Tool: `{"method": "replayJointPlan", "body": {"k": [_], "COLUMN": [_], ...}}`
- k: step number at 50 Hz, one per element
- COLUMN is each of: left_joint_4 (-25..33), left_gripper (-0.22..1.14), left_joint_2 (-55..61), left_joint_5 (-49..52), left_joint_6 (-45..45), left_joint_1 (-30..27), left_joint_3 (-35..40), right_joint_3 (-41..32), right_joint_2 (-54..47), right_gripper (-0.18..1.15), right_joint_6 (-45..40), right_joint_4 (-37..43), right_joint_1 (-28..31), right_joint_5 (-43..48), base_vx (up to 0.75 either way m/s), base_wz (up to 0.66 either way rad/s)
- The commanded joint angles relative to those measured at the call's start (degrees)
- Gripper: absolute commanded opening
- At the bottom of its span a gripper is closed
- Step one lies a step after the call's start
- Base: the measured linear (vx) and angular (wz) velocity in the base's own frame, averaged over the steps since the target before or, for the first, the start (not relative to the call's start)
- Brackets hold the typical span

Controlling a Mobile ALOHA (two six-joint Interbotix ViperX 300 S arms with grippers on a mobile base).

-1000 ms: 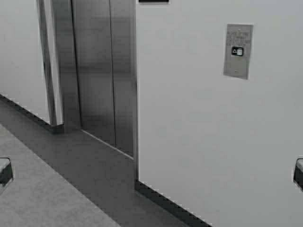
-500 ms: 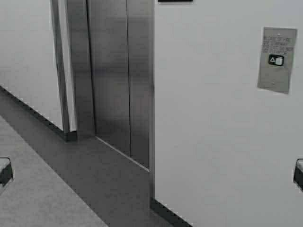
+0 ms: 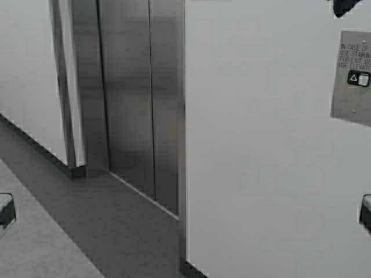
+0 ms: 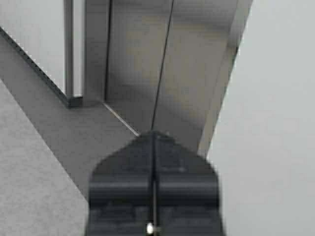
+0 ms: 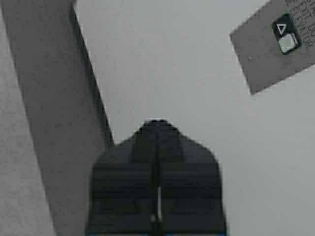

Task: Navigate to elevator, push the call button, then enter the elevator

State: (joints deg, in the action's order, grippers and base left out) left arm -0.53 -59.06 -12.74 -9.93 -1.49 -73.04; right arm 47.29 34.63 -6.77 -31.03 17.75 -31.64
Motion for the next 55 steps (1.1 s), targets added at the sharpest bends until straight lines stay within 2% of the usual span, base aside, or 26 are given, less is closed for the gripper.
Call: {"method": "replayJointPlan", "body": {"k": [1,12,18,29,40,55], "left_joint_4": [0.4,1.0,1.1,1.2,1.3,1.2], "left_gripper": [0.02,0.02,0.02,0.02,0.02,0.02], "left_joint_2": [0.0,-1.3,-2.5,-3.5,-3.8,-4.3], "left_joint_5": [0.0,0.1,0.0,0.0,0.0,0.0], "left_joint_6": [-0.4,-0.5,-0.5,-1.6,-2.7,-2.9], "left_joint_1": [-0.1,-0.1,-0.1,-0.1,-0.1,-0.1], "left_joint_3": [1.8,2.0,2.0,1.9,2.2,2.3], "right_joint_3": [-2.1,0.3,1.1,3.0,2.1,0.6], "right_joint_2": [-3.6,-7.6,-9.4,-15.1,-24.3,-33.0], "right_gripper": [0.06,0.06,0.06,0.06,0.06,0.06], "right_joint_6": [-0.6,-5.4,-10.3,-21.4,-33.4,-40.4], "right_joint_4": [-5.9,-17.2,-27.0,-45.2,-52.3,-59.0], "right_joint_1": [1.0,1.5,1.8,6.9,6.7,2.5], "right_joint_5": [-3.8,-7.0,-9.8,-19.8,-21.9,-22.1], "base_vx": [0.29,0.25,0.2,0.17,0.09,0.02], "base_wz": [-0.09,-0.02,0.03,0.03,0.04,0.02]}}
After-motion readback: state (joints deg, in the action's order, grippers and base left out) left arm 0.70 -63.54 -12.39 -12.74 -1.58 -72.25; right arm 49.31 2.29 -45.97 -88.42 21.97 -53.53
